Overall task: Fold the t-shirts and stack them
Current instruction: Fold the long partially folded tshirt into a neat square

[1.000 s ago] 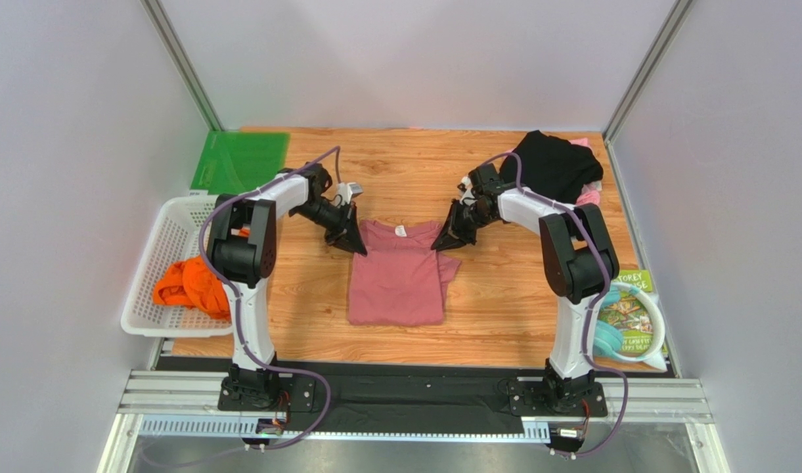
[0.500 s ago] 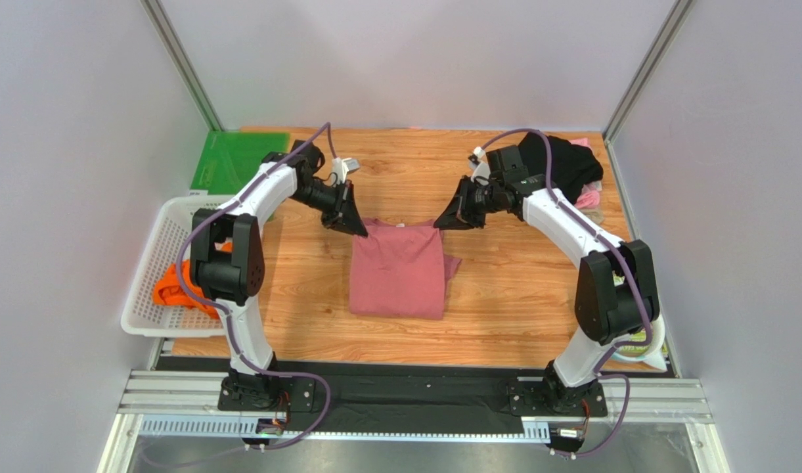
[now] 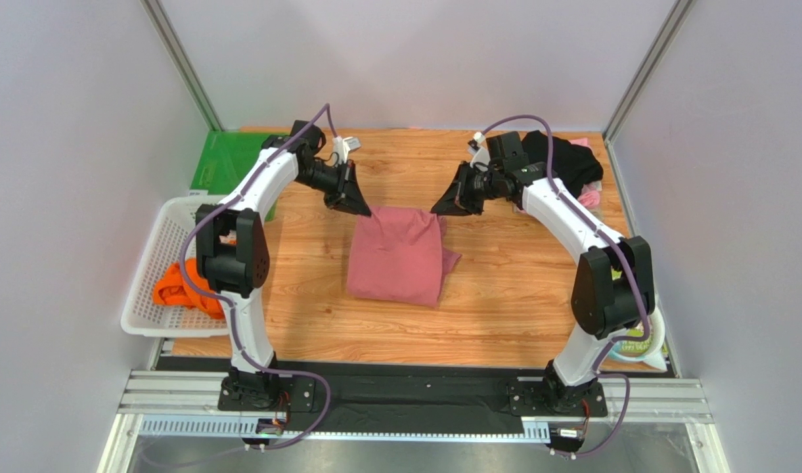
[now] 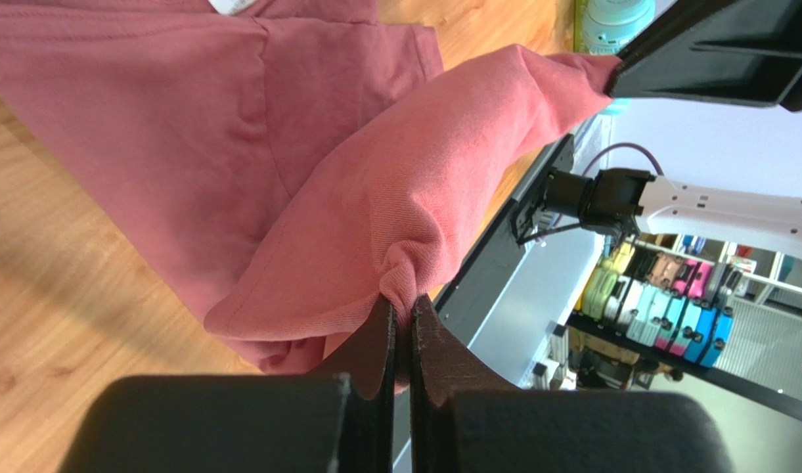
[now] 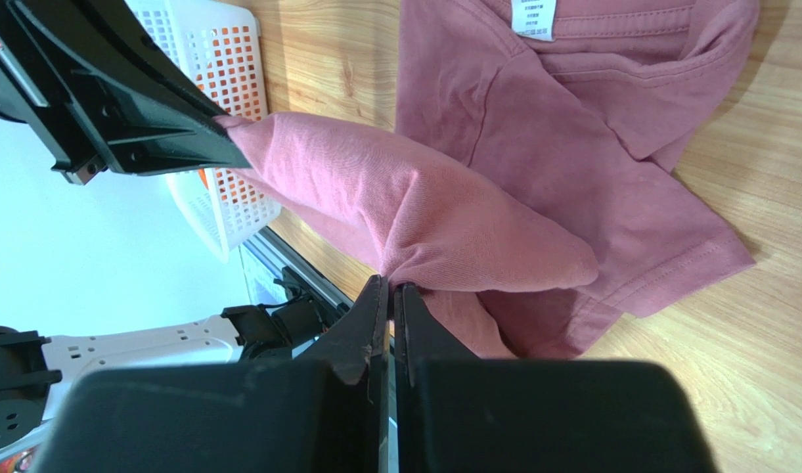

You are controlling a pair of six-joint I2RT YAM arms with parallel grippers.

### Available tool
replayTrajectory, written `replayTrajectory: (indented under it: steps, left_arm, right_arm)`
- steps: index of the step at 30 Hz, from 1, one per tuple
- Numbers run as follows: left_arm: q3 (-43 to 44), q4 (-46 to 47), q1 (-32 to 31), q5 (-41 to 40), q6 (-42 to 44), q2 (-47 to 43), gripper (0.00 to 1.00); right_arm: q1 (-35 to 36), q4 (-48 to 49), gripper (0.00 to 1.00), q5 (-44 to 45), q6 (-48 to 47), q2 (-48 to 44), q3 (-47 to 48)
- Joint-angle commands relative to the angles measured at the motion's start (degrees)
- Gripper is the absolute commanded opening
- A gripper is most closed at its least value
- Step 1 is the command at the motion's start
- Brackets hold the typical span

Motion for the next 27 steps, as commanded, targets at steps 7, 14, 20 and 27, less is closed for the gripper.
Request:
replayTrajectory:
  steps: [7,14,20,27]
  left_arm:
    - [9.2,-0.2,-0.2,-0.4,-3.0,6.9,0.00]
    - [17.0,-0.3,-0.2,-1.9,-4.5,16.2,0.00]
    - [18.6,-0.1,-0.4,-3.3,-4.4,21.8,0.06]
    - [19.1,0.1,-0.6,-5.8,-3.8,23.5,0.90]
  right_arm:
    - [-2.0,1.9,0.00,-1.0,0.8,4.9,5.8]
    - [-4.0,3.7,0.00,-1.9,0.6,15.5,8.4]
    - [-4.7,4.1,0.00,-1.7,0.3,22.7,10.5]
    - [-5.2,2.4,0.11,-0.9,-0.6,26.5,15.1]
